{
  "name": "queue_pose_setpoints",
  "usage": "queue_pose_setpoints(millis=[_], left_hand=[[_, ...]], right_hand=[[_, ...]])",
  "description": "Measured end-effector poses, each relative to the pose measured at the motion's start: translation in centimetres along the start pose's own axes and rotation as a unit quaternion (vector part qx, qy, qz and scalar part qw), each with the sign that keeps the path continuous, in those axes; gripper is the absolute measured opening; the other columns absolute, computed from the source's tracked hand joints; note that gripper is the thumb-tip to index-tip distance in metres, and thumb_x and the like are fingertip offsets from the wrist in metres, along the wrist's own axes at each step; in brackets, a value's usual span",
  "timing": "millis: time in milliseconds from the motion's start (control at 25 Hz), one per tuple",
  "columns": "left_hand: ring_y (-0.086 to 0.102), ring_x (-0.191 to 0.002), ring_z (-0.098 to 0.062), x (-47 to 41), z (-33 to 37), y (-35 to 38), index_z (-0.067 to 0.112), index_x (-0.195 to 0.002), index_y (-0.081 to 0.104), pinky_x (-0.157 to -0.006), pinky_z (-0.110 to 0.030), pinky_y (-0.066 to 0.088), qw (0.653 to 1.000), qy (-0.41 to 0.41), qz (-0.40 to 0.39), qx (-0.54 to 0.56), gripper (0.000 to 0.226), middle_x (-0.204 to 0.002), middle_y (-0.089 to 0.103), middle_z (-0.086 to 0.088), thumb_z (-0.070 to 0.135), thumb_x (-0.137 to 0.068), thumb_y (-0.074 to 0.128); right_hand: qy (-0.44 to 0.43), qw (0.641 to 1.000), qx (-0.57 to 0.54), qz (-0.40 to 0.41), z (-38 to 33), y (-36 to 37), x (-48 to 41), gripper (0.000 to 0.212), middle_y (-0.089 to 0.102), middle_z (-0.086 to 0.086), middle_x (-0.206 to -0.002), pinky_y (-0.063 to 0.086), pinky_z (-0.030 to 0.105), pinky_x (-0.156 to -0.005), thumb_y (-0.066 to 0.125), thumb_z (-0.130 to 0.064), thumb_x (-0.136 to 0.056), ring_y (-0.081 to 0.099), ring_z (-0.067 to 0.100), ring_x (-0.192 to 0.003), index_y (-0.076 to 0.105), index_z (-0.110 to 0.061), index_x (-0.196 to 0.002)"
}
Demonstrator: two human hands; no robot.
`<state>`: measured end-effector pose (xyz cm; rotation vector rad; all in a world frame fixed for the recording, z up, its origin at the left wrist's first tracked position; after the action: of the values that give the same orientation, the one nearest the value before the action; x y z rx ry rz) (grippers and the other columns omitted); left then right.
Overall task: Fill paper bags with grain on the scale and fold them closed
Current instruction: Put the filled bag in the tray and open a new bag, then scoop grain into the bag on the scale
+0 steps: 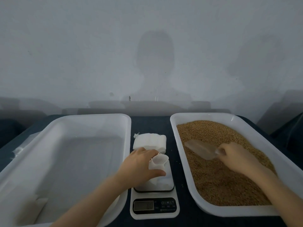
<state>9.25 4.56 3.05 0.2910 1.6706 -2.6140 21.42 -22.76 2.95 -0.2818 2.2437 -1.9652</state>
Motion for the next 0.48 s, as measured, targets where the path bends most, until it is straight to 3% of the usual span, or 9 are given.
queue_pose_setpoints(millis=[200, 360, 480], left_hand=[[0.042, -0.113, -0.004, -0.2, -0.6, 0.7, 0.041, -0.124, 0.049, -0.094, -0.023, 0.032, 1.000, -0.004, -0.013, -0.010, 0.060, -0.125, 0.052, 0.018, 0.070, -0.073, 0.059], [0.040, -0.119, -0.003, -0.4, -0.5, 0.6, 0.042, -0.129, 0.047, -0.096, -0.020, 0.029, 1.000, 0.008, -0.006, -0.007, 0.063, -0.127, 0.052, 0.022, 0.071, -0.074, 0.056], [0.039, -0.119, -0.006, -0.3, -0.7, 0.6, 0.046, -0.135, 0.037, -0.094, -0.022, 0.028, 1.000, -0.006, -0.010, -0.002, 0.069, -0.131, 0.049, 0.018, 0.072, -0.073, 0.055]], right_hand=[[0.025, 0.995, 0.059, 0.083, 0.3, -3.5, -1.8, 0.018, 0.044, -0.008, -0.090, 0.054, 0.032, -0.062, 0.049, -0.039, -0.093, 0.054, 0.009, -0.067, 0.061, -0.029, -0.085], [0.045, 0.993, 0.077, 0.076, -1.4, -2.9, -4.7, 0.023, 0.049, 0.000, -0.093, 0.049, 0.036, -0.068, 0.045, -0.036, -0.095, 0.054, 0.019, -0.075, 0.060, -0.018, -0.099], [0.048, 0.997, 0.029, 0.059, -2.8, -2.0, -6.6, 0.021, 0.053, 0.002, -0.092, 0.041, 0.032, -0.060, 0.047, -0.031, -0.095, 0.053, 0.022, -0.075, 0.057, -0.015, -0.105]])
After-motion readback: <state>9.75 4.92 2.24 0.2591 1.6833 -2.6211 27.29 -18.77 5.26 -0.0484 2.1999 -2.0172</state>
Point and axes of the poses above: each hand's wrist, its own x-axis away from the middle knuckle, its own y-axis out of the palm, z = x × y, the point moved 8 cm from there along -x, towards the middle knuckle
